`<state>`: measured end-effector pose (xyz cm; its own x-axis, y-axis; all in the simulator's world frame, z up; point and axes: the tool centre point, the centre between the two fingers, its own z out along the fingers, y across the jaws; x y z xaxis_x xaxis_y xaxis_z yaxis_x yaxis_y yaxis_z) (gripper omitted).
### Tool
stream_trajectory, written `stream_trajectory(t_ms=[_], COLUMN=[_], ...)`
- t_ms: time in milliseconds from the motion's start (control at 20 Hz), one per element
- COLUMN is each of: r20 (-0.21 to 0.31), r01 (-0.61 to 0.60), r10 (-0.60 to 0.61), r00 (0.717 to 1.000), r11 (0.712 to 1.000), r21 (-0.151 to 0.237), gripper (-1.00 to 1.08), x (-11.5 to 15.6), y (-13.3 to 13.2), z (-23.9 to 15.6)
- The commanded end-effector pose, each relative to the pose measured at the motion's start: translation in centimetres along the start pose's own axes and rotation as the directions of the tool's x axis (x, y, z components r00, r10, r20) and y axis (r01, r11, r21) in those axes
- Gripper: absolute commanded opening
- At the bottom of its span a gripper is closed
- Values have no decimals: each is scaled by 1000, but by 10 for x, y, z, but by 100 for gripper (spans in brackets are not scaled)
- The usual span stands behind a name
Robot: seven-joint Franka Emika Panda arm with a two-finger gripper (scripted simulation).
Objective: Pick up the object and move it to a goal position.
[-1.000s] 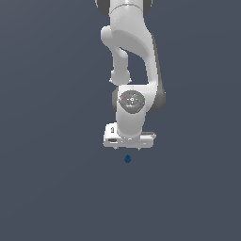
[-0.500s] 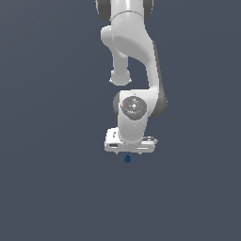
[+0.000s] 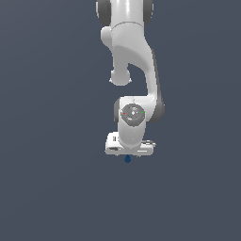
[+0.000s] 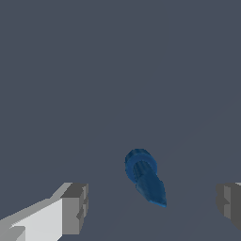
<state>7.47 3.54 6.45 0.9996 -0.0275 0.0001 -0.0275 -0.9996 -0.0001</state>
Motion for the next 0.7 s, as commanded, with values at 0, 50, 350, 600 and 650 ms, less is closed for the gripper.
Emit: stream_trajectory(t_ms=[0, 50, 350, 600, 650], r20=[1, 0, 0, 0, 0], r01=[0, 0, 0, 0, 0], r10=[0, 0, 0, 0, 0], r00=[1000, 1000, 1000, 1000, 1000], r11=[1000, 1000, 1000, 1000, 1000], r21=[0, 0, 0, 0, 0], gripper=[100, 100, 100, -100, -100], x=[-1, -1, 1, 1, 1], y=[0, 0, 0, 0, 0], z=[13, 17, 22, 22, 22])
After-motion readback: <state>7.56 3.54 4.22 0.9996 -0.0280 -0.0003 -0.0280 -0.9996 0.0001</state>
